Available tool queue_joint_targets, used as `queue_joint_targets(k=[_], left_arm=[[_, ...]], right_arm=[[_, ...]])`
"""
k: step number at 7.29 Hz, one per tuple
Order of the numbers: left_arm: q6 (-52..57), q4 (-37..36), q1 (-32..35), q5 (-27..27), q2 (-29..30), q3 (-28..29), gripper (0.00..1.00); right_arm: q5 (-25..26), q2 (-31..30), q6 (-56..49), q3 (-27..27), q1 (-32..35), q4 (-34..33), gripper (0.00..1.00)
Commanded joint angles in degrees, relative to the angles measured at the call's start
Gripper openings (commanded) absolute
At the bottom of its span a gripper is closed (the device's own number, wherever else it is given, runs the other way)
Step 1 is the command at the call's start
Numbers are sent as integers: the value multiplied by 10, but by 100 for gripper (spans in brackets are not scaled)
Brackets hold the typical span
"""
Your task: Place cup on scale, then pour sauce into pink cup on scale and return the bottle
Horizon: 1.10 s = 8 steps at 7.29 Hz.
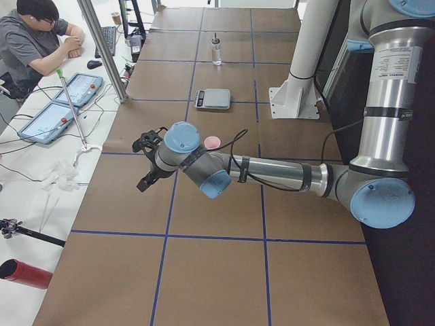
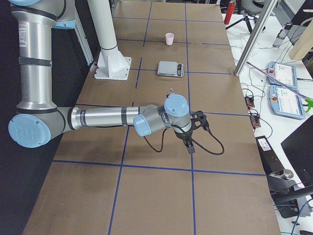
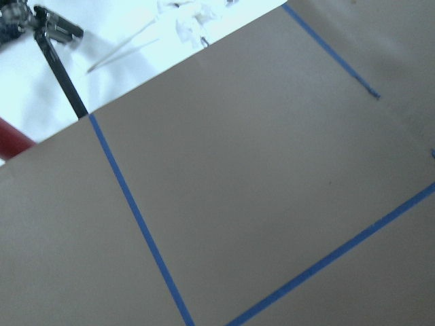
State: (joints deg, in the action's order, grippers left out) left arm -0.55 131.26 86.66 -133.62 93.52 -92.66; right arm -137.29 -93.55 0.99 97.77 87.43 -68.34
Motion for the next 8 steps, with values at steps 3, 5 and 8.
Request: queue_joint_targets(k=[3, 5, 8], left_arm=[[-200, 58, -119, -15, 1, -53, 100], [-372, 55, -216, 123, -31, -132, 100], [-542, 44, -359, 277, -49, -140, 79]], right_arm=[[-19, 2, 29, 8, 0, 6, 100], [-20, 1, 32, 9, 0, 6, 100], [-20, -1, 33, 8, 0, 5, 100]])
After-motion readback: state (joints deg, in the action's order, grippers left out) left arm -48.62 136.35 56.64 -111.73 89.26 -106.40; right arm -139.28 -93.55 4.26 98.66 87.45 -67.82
